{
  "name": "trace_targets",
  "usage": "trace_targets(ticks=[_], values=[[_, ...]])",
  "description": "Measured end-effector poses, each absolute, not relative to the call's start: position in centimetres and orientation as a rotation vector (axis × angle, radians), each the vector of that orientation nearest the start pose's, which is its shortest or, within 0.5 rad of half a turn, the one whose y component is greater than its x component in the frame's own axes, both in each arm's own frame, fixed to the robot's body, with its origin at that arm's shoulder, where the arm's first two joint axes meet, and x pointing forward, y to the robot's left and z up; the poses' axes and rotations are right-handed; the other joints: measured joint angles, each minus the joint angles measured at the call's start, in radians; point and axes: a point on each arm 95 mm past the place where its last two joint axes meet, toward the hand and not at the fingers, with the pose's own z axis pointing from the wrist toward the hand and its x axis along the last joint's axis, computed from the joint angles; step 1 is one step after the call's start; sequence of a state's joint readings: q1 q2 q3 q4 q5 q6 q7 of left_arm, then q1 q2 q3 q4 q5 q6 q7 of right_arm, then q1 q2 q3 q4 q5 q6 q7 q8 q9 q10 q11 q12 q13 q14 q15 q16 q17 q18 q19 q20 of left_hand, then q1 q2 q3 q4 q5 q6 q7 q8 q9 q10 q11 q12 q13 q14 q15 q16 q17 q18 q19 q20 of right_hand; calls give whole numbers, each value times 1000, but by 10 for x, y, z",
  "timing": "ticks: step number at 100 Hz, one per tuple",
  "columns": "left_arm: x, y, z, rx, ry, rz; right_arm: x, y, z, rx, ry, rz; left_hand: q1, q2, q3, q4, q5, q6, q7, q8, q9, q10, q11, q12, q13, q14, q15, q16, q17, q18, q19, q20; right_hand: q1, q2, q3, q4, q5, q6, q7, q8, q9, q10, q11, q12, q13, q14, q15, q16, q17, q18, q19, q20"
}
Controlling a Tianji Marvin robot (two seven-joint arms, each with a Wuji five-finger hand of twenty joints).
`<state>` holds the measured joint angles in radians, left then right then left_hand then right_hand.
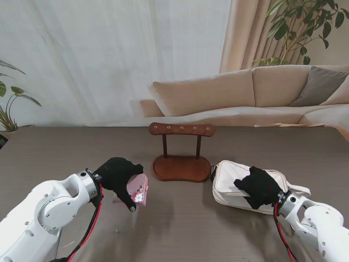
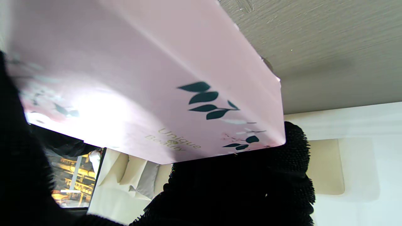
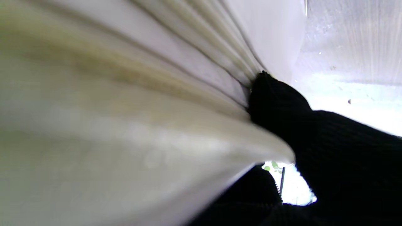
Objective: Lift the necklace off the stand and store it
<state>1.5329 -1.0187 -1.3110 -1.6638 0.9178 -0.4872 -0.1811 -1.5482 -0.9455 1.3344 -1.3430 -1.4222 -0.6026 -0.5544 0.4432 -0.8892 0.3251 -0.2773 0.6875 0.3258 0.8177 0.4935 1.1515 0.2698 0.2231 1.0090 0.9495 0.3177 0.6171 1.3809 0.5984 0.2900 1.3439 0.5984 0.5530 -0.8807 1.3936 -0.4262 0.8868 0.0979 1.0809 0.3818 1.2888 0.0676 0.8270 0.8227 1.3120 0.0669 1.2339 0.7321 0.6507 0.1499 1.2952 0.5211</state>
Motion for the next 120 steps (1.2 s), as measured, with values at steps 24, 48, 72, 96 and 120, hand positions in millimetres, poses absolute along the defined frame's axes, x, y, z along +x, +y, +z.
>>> trace_targets(ticks=[24,48,72,96,120], values=[[399,6,-280,-910,1877,-1702,386,-93,-336,550,1729,1656,0,0,0,0,0,0,0,0,0,0,0,0,0,0,0,0,0,0,0,0,-3,-5,0,0,20,-46,9,60,15,-32,44,110,-1,-30,221,141,0,0,89,107],[400,7,-279,-907,1870,-1700,383,-101,-325,560,1685,1663,0,0,0,0,0,0,0,0,0,0,0,0,0,0,0,0,0,0,0,0,-16,-7,-1,-2,22,-115,9,92,25,-58,47,137,-1,-50,281,187,0,0,122,153],[402,7,-278,-906,1865,-1699,380,-106,-313,592,1634,1717,0,0,0,0,0,0,0,0,0,-1,0,1,1,0,0,0,0,0,0,0,-16,-29,-1,-2,37,-128,9,93,26,-58,47,155,-1,-51,282,189,0,0,122,177],[402,8,-278,-905,1858,-1696,367,-97,-322,604,1669,1780,0,0,0,0,0,0,0,0,0,-1,0,1,1,0,0,0,1,0,0,0,-16,-30,-1,-2,44,-121,9,100,26,-63,48,161,-1,-55,282,197,0,0,122,177],[399,14,-278,-910,1841,-1686,353,-80,-324,568,1689,1856,0,0,0,0,0,0,0,0,0,-1,0,1,1,0,0,0,1,0,0,0,-17,-30,-1,-3,45,-120,9,104,26,-63,48,161,-1,-55,282,197,0,0,122,178]])
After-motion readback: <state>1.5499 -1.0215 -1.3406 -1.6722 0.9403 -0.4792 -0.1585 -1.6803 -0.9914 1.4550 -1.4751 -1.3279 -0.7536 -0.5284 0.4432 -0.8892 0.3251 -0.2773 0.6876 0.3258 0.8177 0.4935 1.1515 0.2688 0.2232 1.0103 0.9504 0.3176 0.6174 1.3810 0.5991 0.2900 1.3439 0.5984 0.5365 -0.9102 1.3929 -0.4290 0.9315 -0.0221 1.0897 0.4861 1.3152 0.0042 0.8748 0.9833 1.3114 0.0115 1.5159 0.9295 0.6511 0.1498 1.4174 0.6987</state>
